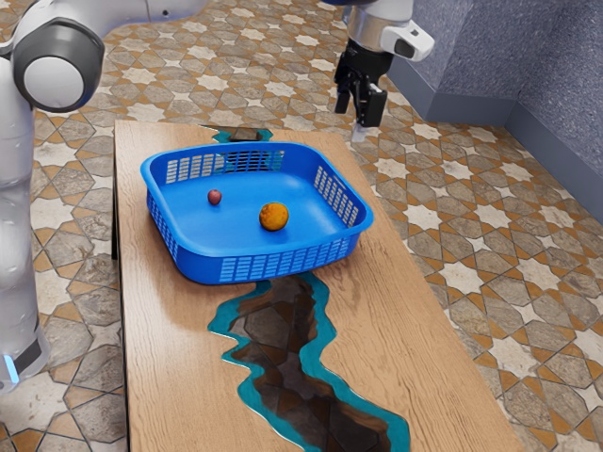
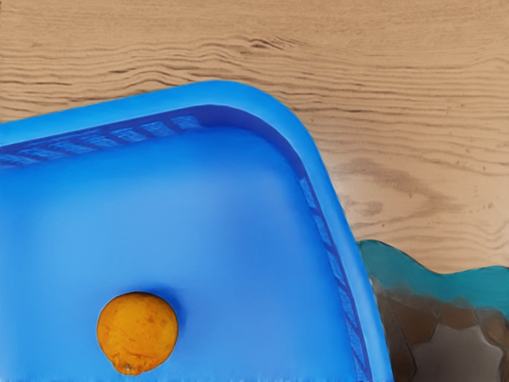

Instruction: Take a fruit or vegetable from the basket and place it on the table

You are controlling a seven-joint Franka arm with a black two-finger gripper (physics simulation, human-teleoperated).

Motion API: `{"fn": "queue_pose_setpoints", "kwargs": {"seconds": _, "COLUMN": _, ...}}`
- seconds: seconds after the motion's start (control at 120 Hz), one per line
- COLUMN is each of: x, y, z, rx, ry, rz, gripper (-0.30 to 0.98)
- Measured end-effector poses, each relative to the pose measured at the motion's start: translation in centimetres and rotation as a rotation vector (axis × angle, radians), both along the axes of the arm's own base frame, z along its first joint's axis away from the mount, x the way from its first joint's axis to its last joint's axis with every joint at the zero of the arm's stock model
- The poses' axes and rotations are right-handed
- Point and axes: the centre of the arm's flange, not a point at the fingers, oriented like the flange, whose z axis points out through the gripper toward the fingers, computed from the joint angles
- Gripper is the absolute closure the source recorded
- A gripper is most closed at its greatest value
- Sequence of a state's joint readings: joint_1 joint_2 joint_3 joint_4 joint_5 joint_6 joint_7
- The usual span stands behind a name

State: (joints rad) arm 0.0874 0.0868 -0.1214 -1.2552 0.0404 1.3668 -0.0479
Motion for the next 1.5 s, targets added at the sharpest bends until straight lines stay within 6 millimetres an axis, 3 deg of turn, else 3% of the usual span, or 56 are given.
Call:
{"fn": "queue_pose_setpoints", "kwargs": {"seconds": 0.275, "x": -1.2, "y": -0.5, "z": 1.2, "rx": 0.005, "ry": -0.006, "rz": -0.002, "gripper": 0.0}}
{"fn": "queue_pose_setpoints", "kwargs": {"seconds": 0.392, "x": -1.5, "y": -0.6, "z": 0.7, "rx": 0.01, "ry": 0.023, "rz": -0.002, "gripper": 0.0}}
{"fn": "queue_pose_setpoints", "kwargs": {"seconds": 0.483, "x": -4.1, "y": -0.4, "z": -1.3, "rx": 0.025, "ry": 0.072, "rz": 0.008, "gripper": 0.0}}
{"fn": "queue_pose_setpoints", "kwargs": {"seconds": 0.617, "x": -6.1, "y": -0.7, "z": -5.4, "rx": 0.038, "ry": 0.119, "rz": 0.001, "gripper": 0.0}}
{"fn": "queue_pose_setpoints", "kwargs": {"seconds": 0.783, "x": -7.3, "y": 0.9, "z": -12.3, "rx": 0.038, "ry": 0.148, "rz": -0.004, "gripper": 0.0}}
{"fn": "queue_pose_setpoints", "kwargs": {"seconds": 0.95, "x": -7.8, "y": 1.9, "z": -16.3, "rx": 0.034, "ry": 0.125, "rz": -0.045, "gripper": 0.0}}
{"fn": "queue_pose_setpoints", "kwargs": {"seconds": 1.075, "x": -8.8, "y": 4.0, "z": -17.6, "rx": 0.026, "ry": 0.08, "rz": -0.043, "gripper": 0.0}}
{"fn": "queue_pose_setpoints", "kwargs": {"seconds": 1.292, "x": -9.1, "y": 4.5, "z": -20.7, "rx": 0.021, "ry": 0.034, "rz": -0.082, "gripper": 0.0}}
{"fn": "queue_pose_setpoints", "kwargs": {"seconds": 1.5, "x": -9.5, "y": 7.5, "z": -21.0, "rx": 0.023, "ry": -0.004, "rz": -0.065, "gripper": 0.0}}
